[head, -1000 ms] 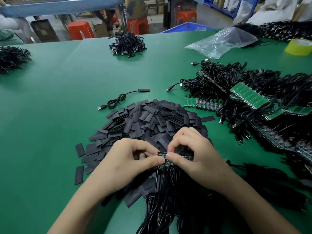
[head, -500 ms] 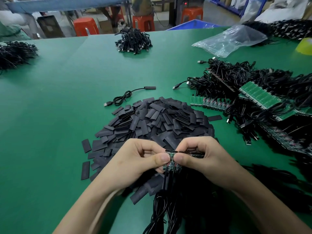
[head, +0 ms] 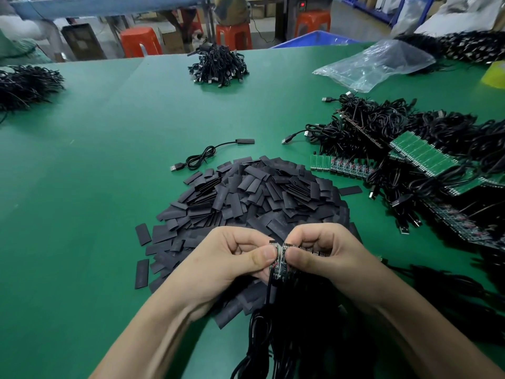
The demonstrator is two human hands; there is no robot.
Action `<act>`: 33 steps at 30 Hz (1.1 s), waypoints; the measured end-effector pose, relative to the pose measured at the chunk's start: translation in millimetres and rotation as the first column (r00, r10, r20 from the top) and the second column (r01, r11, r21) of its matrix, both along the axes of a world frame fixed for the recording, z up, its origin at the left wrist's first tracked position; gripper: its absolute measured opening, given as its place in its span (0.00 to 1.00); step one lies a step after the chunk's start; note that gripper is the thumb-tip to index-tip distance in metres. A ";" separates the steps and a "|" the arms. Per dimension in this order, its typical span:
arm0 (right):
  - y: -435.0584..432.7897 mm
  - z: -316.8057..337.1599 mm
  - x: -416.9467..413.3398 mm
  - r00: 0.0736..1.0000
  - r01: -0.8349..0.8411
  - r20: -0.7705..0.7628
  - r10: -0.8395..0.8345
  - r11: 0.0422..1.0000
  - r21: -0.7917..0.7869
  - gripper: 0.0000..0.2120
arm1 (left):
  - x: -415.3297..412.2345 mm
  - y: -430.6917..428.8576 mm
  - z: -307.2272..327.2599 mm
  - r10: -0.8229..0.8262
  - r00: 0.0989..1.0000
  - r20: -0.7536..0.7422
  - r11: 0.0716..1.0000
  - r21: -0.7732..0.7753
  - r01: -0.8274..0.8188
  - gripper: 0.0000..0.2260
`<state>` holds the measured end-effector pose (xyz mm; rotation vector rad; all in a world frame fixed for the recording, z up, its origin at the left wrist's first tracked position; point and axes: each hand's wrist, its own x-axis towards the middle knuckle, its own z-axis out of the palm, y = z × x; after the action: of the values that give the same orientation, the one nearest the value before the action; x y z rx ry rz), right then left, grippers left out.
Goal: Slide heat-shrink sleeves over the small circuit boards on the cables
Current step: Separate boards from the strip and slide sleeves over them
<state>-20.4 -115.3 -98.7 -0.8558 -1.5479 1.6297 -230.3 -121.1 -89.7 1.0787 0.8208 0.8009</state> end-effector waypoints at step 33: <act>4.8 9.9 11.3 0.849 -0.087 -0.520 -0.093 0.946 -0.312 0.15 | -5.9 36.0 -38.2 0.794 0.356 -0.493 0.583 0.783 -0.216 0.13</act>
<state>-9.1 -110.5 -88.7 -0.4966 -0.9026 1.9468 -236.1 -85.2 -128.0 1.8804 1.9389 1.1881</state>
